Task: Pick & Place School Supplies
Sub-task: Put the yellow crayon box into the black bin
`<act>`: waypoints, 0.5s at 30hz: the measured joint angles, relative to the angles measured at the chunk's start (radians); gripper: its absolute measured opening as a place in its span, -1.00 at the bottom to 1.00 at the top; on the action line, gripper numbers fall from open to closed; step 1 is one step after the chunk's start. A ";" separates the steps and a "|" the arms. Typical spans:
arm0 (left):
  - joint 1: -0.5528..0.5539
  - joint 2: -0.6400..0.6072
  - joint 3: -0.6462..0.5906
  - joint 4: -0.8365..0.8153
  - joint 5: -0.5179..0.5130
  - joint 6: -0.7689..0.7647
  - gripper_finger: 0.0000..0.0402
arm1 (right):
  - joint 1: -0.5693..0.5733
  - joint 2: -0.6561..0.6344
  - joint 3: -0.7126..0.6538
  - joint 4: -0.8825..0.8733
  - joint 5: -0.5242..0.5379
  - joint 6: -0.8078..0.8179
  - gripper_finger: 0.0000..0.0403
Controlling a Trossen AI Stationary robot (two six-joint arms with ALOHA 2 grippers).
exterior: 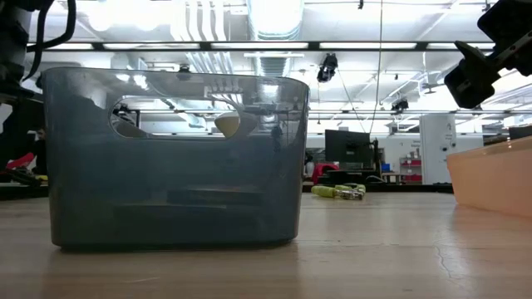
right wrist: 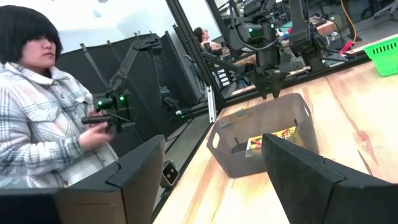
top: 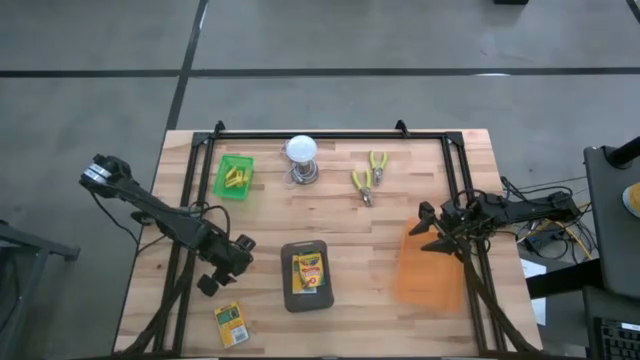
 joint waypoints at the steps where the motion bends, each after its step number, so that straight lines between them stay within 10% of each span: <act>1: 0.000 0.000 0.000 0.000 0.000 -0.003 -0.04 | 0.000 0.000 0.000 0.000 0.000 0.000 0.30; 10: -0.002 -0.007 0.001 0.016 -0.020 0.129 -0.04 | 0.000 0.000 0.000 0.000 0.000 0.000 0.32; 15: 0.002 -0.020 0.000 -0.021 -0.208 0.687 -0.04 | 0.000 0.001 0.000 0.000 0.000 0.000 0.32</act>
